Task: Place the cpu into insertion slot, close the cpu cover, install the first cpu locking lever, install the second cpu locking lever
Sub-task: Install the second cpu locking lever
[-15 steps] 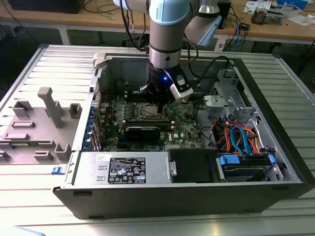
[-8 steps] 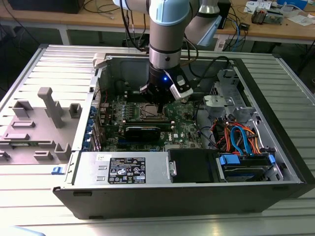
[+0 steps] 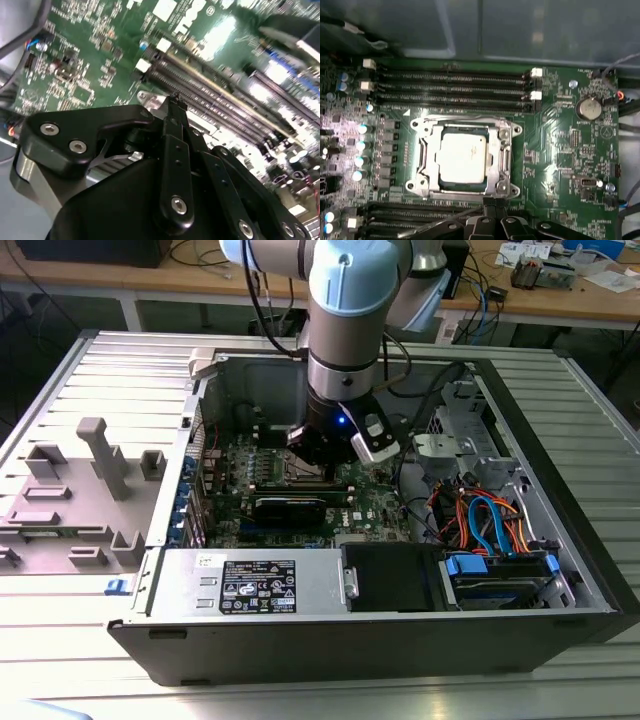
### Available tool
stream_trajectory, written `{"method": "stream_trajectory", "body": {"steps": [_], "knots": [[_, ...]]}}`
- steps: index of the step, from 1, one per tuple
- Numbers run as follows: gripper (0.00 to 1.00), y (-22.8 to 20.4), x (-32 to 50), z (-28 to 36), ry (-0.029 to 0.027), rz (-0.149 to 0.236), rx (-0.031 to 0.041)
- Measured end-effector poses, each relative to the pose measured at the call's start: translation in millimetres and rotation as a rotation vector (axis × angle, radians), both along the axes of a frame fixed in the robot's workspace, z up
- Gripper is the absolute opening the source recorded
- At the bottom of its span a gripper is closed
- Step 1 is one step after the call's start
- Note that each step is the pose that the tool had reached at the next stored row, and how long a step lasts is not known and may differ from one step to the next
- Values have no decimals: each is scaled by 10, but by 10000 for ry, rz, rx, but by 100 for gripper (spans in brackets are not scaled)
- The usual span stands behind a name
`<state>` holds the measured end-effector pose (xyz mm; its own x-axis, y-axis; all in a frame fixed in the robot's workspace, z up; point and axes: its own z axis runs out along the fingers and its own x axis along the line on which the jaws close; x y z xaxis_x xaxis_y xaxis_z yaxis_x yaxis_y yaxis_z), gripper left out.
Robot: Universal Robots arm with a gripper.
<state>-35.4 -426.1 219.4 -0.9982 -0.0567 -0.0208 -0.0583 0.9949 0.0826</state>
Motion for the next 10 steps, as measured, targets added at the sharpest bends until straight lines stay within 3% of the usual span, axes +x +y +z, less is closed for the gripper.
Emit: {"method": "stream_trajectory", "body": {"steps": [2,3,5,7,10], "knots": [[11,-9,-1,4,1,0,269],[11,-20,-3,4,1,0,444],[11,-41,-5,4,1,0,654],[11,-83,-11,6,-2,1,728],[11,-90,-12,58,-3,-1,731]]}}
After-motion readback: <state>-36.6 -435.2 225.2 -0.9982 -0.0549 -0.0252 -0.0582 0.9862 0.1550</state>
